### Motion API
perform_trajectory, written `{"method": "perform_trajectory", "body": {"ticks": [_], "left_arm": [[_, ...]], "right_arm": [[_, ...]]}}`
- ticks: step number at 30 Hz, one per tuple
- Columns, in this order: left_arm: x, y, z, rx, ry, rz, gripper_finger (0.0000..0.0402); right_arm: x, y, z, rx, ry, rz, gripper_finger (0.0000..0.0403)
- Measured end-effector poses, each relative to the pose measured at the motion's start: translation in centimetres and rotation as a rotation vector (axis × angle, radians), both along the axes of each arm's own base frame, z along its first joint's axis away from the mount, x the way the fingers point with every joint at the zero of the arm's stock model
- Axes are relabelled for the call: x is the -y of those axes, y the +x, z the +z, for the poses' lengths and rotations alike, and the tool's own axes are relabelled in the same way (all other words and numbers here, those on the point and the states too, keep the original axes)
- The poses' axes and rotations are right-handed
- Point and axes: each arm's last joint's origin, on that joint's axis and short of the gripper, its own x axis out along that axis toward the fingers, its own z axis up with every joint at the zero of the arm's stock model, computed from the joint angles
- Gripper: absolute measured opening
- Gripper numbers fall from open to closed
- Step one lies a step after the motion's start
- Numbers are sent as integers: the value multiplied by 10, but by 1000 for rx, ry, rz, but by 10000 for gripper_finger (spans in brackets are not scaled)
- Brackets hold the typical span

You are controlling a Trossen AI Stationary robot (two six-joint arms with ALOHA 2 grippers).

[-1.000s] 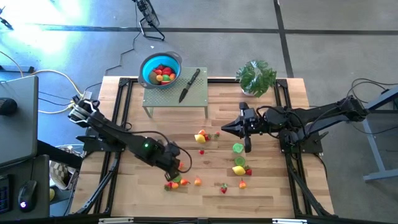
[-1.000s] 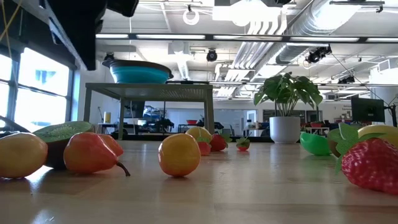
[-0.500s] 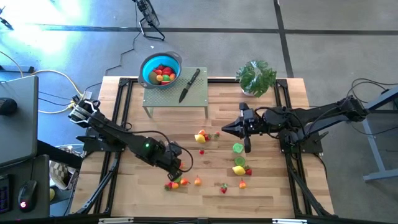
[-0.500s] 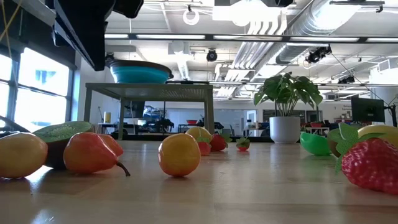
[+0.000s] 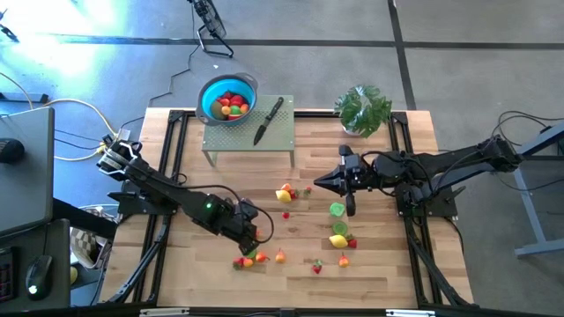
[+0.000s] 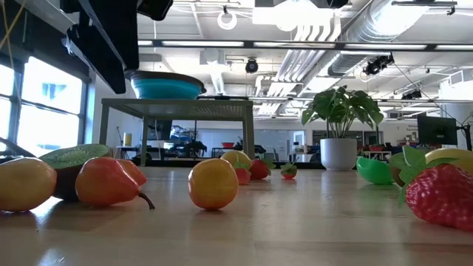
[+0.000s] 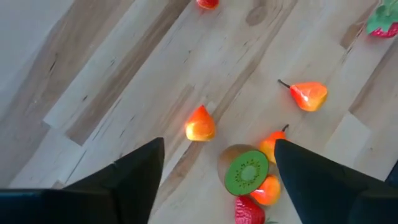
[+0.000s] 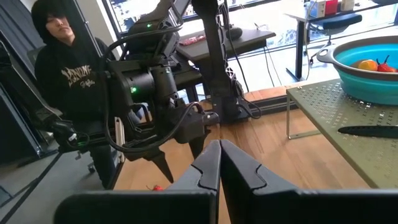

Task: Pick & Place Fruit
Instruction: Put the orange pear into the strainer bowl on the shelf

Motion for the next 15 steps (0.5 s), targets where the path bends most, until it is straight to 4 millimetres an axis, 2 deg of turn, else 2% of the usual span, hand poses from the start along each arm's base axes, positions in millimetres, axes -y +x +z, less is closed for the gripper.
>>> {"method": "perform_trajectory", "body": {"ticks": [8, 15], "left_arm": [[-2, 3, 1, 22, -29, 44, 312], [-10, 16, -18, -50, -48, 85, 312]], "right_arm": [[0, 0, 0, 1, 1, 0, 2], [0, 0, 0, -1, 0, 0, 2]]}}
